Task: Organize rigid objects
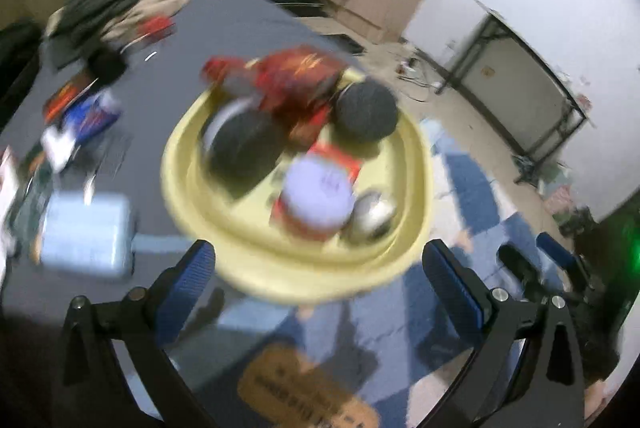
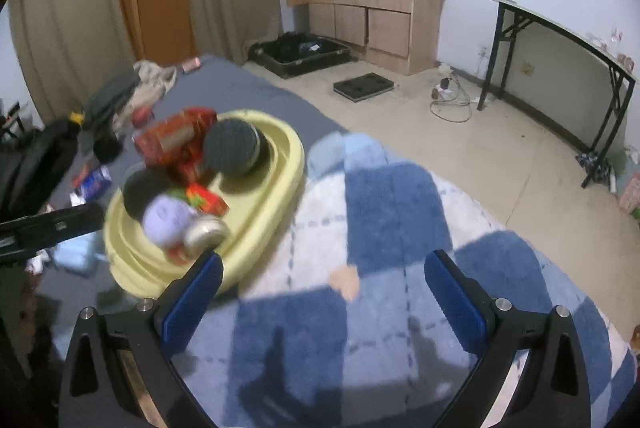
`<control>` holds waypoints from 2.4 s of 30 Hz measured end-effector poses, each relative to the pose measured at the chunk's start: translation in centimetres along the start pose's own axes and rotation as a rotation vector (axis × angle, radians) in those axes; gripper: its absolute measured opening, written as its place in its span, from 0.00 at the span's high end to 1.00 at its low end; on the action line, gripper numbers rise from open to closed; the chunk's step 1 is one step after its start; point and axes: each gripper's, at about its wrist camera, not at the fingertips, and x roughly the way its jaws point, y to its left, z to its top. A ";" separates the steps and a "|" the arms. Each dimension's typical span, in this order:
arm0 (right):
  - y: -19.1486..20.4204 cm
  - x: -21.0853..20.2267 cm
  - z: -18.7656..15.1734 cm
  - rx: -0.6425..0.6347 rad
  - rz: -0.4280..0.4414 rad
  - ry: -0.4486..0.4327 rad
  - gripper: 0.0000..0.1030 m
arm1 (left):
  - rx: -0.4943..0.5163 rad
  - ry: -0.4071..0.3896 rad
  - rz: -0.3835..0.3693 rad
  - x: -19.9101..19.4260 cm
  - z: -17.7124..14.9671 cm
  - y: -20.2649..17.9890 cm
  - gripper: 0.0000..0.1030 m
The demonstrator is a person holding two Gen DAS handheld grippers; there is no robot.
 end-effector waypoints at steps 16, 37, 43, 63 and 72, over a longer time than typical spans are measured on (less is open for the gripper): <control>0.6 5.5 -4.0 -0.054 0.010 0.070 0.00 | 0.084 0.030 0.173 6.8 -6.4 -1.1 0.00; 3.4 10.7 -2.6 -0.303 0.028 0.087 0.00 | 0.070 -0.063 0.232 8.4 -5.8 -1.2 0.00; 3.5 10.9 -2.6 -0.295 0.044 0.099 0.00 | 0.068 -0.061 0.229 8.5 -5.7 -1.1 0.00; 3.5 10.7 -2.6 -0.300 0.039 0.098 0.00 | 0.067 -0.061 0.229 8.5 -5.7 -1.1 0.00; 3.5 10.7 -2.6 -0.300 0.040 0.098 0.00 | 0.067 -0.061 0.229 8.5 -5.7 -1.1 0.00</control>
